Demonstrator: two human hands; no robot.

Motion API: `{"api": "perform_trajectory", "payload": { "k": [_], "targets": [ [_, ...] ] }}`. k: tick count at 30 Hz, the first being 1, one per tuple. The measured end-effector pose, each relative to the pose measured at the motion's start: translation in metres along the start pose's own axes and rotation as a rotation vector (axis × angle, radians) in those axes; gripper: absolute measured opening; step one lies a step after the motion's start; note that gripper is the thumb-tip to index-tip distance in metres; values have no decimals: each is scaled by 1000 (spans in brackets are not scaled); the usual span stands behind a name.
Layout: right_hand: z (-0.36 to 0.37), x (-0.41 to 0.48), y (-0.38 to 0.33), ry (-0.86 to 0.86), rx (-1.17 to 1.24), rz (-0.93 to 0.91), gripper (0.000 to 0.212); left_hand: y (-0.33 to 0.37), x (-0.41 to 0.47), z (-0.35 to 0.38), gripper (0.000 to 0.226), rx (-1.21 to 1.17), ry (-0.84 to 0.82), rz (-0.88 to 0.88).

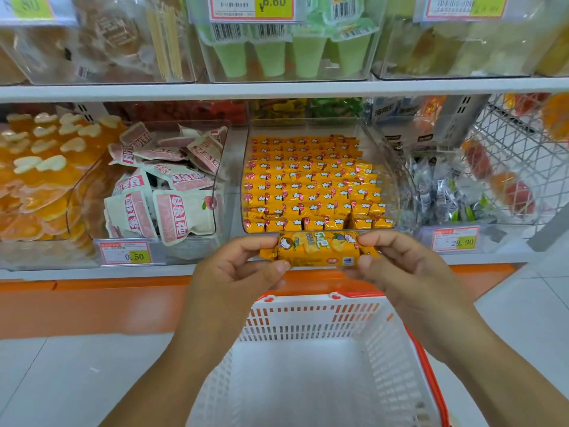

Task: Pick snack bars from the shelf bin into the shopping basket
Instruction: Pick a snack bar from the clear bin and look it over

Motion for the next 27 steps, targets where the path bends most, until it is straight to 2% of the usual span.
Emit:
{"api": "perform_trajectory", "payload": {
  "k": [1,2,5,7,10,12,17,23,24,27],
  "targets": [
    [1,0,1,-25,-18,2,54,-1,0,0,26,2,-5,-11],
    [2,1,2,-29,-16,3,60,-2,1,-1,25,-4,-3,-23],
    [3,3,4,-59,60,18,58,-6,0,-5,30,-68,-4,-52],
    [4,4,3,-69,132,34,47,-9,1,-6,33,-112,-13,-67],
    [5,3,-1,-58,248,57,10,-12,0,-4,31,-163,-34,-103],
    [6,2,-2,-62,258,75,4,-12,0,-2,31,-162,-55,-114],
    [3,4,4,-70,298,153,23,-11,1,-2,38,-171,-105,-116],
    [3,6,5,-63,206,140,9,-11,2,-9,20,-84,-9,-135],
    [3,6,5,-68,183,123,12,-12,2,-9,19,-71,-3,-143],
    [3,6,8,-68,150,84,42,-12,0,-4,15,-58,13,-138]
  ]
}}
Point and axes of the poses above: each hand's wrist, its own x-axis towards the middle knuckle, its own z-axis out of the palm, y = z × x, the point moved 8 cm from there along x, towards the middle knuckle, and after that the axes turned 3 degrees about z, right-handed, at the moved point
